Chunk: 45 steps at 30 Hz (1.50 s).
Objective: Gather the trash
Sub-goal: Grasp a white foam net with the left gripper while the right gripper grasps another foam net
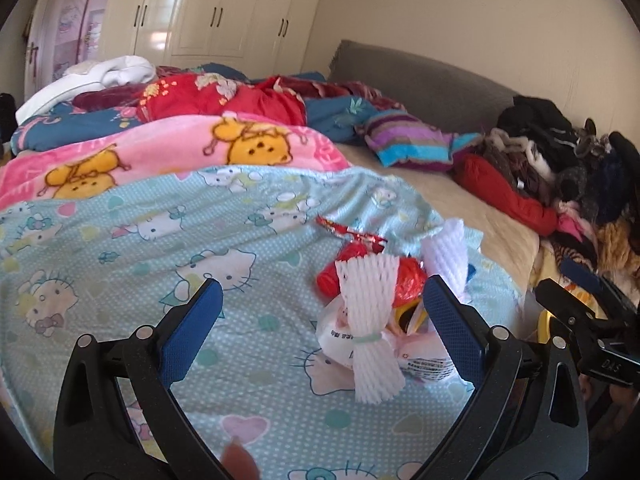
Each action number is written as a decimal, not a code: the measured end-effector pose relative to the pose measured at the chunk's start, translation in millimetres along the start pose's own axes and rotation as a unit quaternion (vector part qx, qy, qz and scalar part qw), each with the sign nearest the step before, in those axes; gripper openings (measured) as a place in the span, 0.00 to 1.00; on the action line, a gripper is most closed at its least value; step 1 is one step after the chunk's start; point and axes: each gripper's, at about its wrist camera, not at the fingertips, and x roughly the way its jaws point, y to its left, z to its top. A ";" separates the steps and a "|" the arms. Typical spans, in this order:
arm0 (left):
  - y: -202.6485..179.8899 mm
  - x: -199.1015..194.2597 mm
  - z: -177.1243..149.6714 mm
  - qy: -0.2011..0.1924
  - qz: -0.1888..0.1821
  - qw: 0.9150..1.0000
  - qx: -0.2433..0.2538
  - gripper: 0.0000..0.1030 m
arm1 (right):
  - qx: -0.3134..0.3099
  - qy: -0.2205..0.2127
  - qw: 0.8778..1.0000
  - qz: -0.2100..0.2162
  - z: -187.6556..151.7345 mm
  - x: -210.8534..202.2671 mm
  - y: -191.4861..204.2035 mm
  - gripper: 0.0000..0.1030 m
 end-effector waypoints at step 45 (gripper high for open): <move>-30.4 37.0 21.0 0.055 -0.100 0.993 0.001 0.14 | 0.075 0.056 0.991 0.096 15.6 63.8 -28.8 0.29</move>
